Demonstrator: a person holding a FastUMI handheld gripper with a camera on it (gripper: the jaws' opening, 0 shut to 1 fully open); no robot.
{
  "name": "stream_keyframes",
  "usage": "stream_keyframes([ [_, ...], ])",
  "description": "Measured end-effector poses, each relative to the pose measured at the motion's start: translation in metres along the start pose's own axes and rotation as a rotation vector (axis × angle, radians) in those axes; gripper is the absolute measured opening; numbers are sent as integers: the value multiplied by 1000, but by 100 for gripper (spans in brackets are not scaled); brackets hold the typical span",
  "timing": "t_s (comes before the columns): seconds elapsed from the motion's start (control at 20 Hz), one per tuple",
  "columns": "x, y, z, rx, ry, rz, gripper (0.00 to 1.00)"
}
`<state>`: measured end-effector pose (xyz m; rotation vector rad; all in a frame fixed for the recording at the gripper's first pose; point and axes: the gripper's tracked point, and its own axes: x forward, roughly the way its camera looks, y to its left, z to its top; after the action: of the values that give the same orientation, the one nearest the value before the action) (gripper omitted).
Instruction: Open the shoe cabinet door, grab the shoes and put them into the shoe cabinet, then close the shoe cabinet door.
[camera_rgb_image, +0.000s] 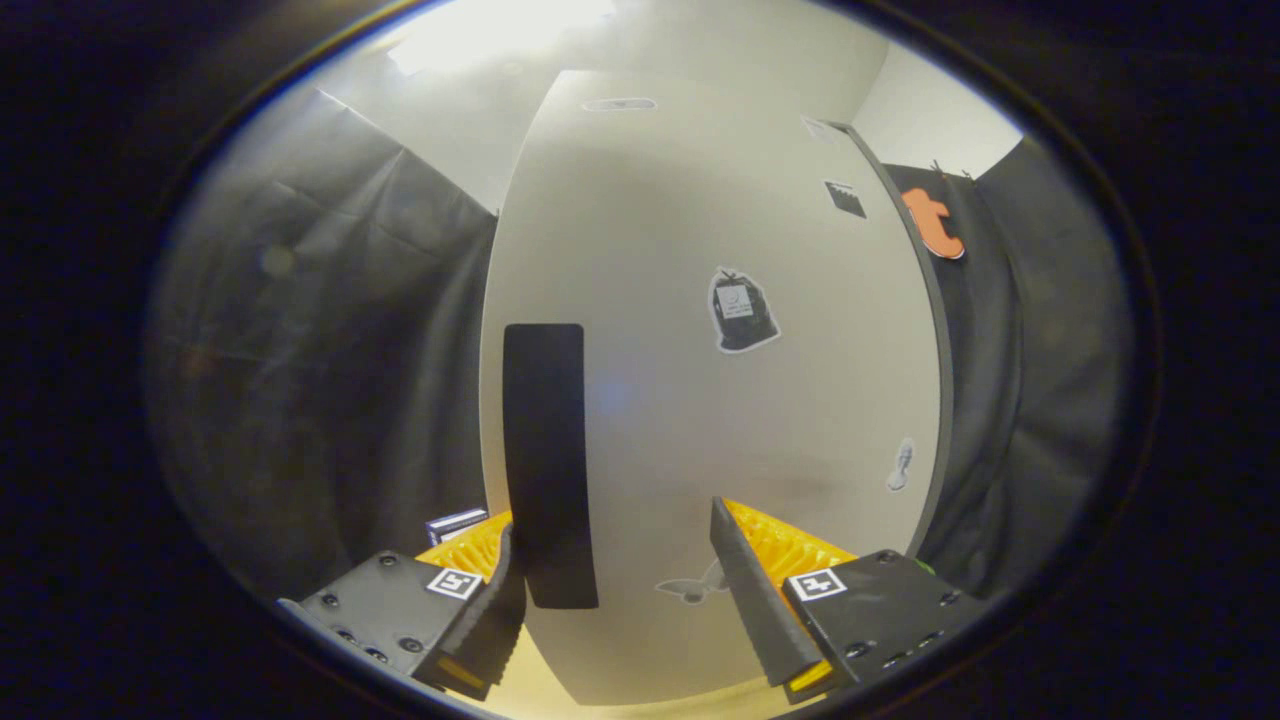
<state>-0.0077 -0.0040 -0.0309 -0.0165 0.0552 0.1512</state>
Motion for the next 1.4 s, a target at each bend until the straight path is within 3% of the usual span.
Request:
stream_keyframes([
  [0.25,22,7,-6,47,15,-18,95],
  [1.4,42,1,-25,88,76,-29,96],
])
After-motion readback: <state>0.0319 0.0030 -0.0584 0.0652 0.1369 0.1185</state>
